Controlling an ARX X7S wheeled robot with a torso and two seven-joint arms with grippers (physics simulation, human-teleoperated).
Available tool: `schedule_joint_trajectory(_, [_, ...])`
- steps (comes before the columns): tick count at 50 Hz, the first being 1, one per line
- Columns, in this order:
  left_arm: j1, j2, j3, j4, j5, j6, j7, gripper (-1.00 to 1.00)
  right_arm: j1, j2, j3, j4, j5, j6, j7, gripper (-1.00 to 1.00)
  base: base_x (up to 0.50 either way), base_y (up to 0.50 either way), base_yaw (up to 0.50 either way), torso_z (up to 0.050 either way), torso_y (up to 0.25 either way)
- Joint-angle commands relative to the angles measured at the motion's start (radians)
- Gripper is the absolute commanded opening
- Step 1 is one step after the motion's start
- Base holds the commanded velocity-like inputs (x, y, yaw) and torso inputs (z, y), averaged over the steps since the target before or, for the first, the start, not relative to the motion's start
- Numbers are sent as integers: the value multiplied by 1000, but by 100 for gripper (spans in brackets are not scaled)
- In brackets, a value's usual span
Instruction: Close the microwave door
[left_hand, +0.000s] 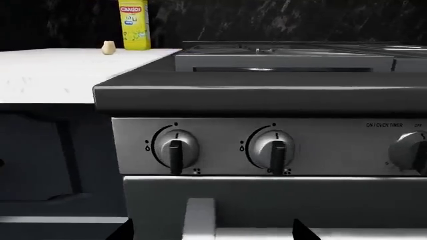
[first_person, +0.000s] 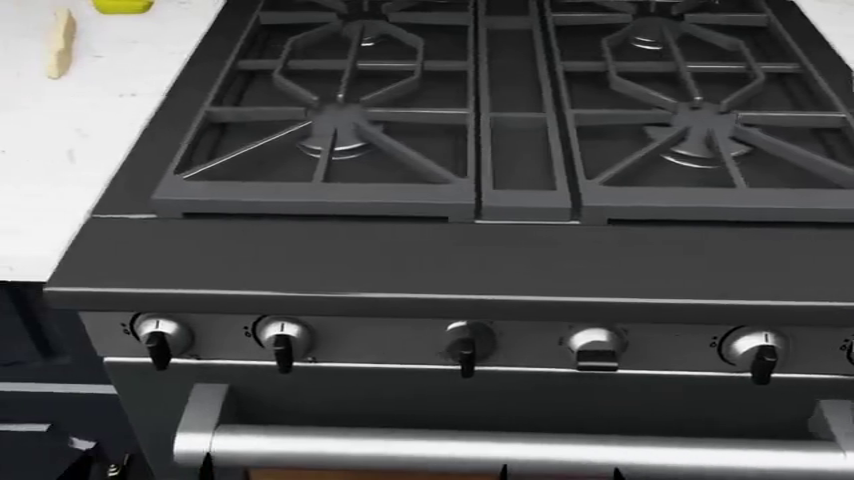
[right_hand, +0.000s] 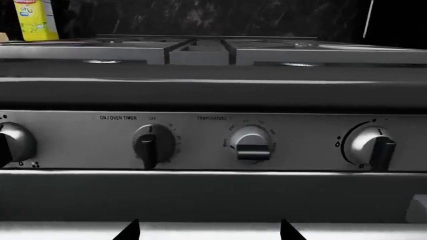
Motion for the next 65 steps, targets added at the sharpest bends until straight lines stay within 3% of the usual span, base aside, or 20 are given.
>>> schedule_joint_trajectory(1, [-2,-10,12,0,-10,1,-12,100,2,10,-12,4,9,-4,12,100,0,500,0,0,0])
schedule_joint_trajectory(65, [-8,-49,60,-4,-51,13,-59,100,11,48,-60,4,46,-1,62,100,0,500,0,0,0])
